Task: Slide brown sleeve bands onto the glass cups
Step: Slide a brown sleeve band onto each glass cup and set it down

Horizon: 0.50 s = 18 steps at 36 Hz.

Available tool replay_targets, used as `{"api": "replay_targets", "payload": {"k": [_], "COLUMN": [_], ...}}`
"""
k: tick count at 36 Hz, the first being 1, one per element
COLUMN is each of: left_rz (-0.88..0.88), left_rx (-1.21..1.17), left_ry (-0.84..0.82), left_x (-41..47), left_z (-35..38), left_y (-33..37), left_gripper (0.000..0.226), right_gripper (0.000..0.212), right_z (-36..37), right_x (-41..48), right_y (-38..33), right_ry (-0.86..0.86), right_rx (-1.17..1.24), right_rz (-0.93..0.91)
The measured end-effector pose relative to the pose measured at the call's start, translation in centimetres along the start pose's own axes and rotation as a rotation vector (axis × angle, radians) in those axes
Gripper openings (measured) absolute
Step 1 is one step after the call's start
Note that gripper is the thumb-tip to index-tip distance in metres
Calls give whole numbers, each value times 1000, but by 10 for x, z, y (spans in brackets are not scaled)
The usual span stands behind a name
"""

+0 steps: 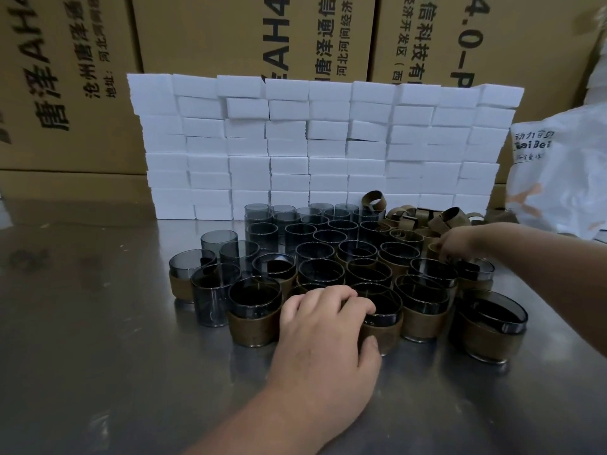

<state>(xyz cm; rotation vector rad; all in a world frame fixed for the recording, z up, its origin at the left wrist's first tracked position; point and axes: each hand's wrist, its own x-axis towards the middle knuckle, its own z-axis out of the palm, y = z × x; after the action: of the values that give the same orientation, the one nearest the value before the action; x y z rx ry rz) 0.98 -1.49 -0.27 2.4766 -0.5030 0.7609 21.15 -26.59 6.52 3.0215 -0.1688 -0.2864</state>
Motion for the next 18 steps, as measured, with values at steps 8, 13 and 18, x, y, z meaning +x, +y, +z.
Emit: {"api": "replay_targets", "payload": {"k": [8,13,18], "left_rz": [25,39,43], "left_rx": [3,13,11], "left_ry": [2,-10,-6], "left_x": [1,1,1], "left_z": [0,-1,-1], "left_y": [0,0,0], "left_gripper": [37,42,43], "right_gripper": [25,28,26], "right_z": [-14,-35,-47], "right_x": [-6,-19,-51], "right_y": [7,-8,-63], "right_ry": [212,549,634], "right_rx": [9,122,116], "right_rz": [-58,-147,-390]}}
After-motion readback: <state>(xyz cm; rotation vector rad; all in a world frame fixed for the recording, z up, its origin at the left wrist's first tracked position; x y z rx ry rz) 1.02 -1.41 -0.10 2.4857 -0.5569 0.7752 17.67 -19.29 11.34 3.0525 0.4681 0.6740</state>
